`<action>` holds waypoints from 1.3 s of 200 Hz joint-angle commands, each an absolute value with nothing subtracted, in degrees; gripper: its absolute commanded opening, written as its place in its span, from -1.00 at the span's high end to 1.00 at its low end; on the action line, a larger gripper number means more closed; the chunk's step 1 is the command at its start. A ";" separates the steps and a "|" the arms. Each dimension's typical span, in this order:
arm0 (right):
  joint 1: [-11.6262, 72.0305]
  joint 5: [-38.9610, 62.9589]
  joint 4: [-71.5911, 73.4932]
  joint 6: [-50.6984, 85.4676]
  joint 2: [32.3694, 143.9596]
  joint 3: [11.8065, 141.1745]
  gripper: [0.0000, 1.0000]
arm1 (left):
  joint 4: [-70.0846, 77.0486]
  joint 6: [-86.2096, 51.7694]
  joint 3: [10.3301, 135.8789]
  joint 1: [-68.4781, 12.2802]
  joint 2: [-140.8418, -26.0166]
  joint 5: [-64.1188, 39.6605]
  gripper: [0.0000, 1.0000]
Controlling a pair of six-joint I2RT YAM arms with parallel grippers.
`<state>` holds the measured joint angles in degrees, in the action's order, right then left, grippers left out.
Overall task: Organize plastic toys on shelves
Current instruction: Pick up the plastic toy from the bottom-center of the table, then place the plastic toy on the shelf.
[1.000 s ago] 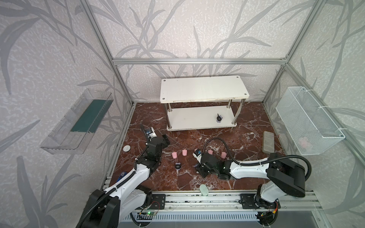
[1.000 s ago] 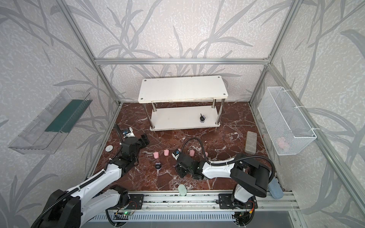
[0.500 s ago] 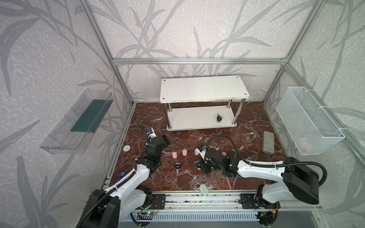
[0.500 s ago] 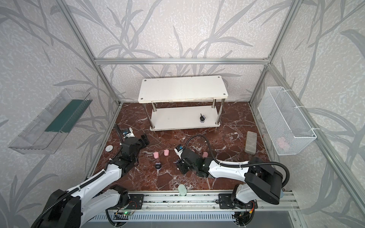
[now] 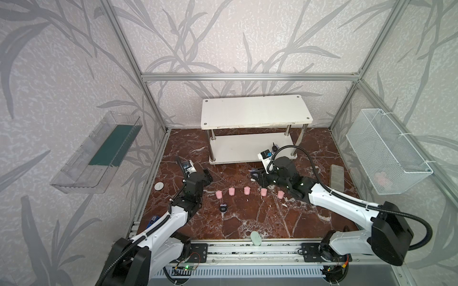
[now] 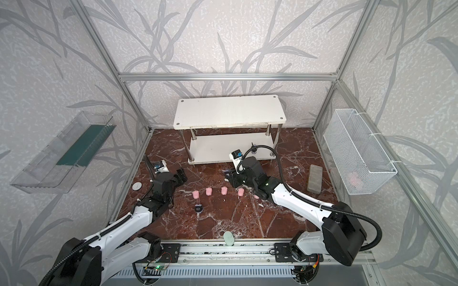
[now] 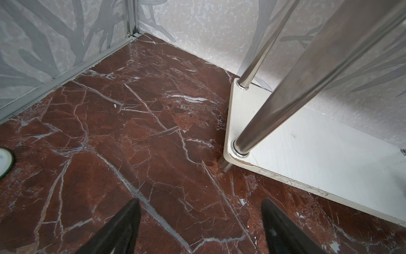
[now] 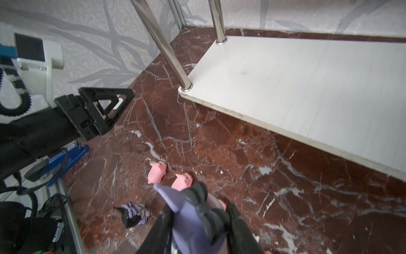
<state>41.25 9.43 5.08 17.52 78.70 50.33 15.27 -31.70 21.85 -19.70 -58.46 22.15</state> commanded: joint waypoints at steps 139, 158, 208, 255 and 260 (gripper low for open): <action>31.22 18.77 8.62 4.57 104.23 71.19 0.53 | 15.90 -32.43 21.30 -19.20 -58.10 22.59 -0.68; 30.45 20.14 8.33 2.88 106.10 72.54 0.52 | 16.00 -32.43 21.28 -19.16 -58.18 22.59 -0.68; 29.35 21.27 6.56 -1.97 109.35 75.78 0.52 | 16.22 -32.43 21.03 -19.12 -58.39 22.60 -0.68; 27.73 21.47 5.77 -2.67 112.11 78.41 0.53 | 16.34 -32.41 20.93 -19.18 -58.36 22.63 -0.68; 27.61 21.46 5.57 -2.87 112.50 78.79 0.52 | 16.26 -32.41 20.93 -19.12 -58.32 22.65 -0.68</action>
<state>28.58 20.64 6.92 -1.19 111.00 76.40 15.49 -31.73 21.52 -19.38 -58.52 22.11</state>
